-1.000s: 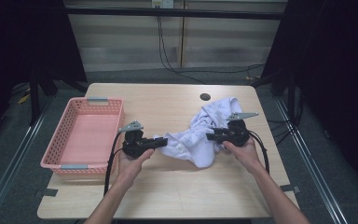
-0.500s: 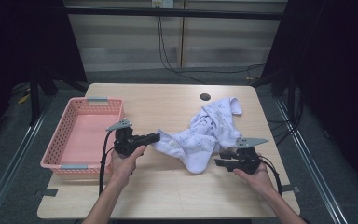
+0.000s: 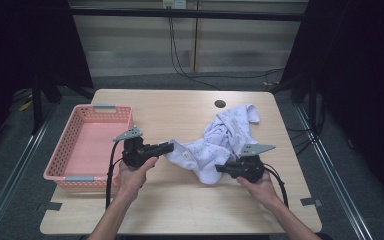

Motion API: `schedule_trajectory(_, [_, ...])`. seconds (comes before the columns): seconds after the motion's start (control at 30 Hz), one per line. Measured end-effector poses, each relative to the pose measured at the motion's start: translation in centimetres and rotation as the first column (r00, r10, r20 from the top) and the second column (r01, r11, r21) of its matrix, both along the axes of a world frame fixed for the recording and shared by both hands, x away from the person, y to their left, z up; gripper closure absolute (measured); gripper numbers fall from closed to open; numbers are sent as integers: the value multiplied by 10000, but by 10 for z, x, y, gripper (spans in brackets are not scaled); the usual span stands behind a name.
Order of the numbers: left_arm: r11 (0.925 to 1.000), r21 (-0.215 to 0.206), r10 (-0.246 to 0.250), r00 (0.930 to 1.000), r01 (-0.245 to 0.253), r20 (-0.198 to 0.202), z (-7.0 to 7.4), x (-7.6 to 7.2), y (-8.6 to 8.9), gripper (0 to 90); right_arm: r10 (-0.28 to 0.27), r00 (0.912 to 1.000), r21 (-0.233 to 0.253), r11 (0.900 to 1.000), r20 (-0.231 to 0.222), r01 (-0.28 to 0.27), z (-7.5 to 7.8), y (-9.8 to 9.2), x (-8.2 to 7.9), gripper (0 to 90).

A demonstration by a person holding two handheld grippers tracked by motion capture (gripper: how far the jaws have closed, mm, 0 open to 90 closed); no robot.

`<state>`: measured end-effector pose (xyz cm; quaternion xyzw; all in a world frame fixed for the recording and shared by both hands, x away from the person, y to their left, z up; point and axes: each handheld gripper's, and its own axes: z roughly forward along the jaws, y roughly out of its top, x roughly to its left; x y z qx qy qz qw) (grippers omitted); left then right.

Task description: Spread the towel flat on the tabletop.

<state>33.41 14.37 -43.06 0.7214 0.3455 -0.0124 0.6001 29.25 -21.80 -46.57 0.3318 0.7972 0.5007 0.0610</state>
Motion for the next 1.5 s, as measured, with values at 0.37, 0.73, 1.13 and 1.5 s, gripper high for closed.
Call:
schedule_trajectory(0.37, [9896, -666, -1163, 9821, 1272, 1483, 61, -65, 10, 865, -1067, 9849, 597, 9933, 1360, 993, 91, -52, -41, 870])
schedule_trajectory(0.73, [9998, -58, -181, 9995, 182, 244, 35, -17, -6, 867, -1444, 9895, -274, 9891, 79, 1446, 74, -49, -3, 765])
schedule_trajectory(1.13, [9941, 1030, 439, 9944, -339, -965, -32, 8, -5, 866, -3279, 9422, -664, 9439, -688, 3236, 2, -70, 50, 532])
schedule_trajectory(1.5, [9933, 940, 786, 9902, -679, -1152, -39, 14, 2, 862, -1401, 9828, -1757, 9774, -1204, 1179, -19, -33, -4, 586])
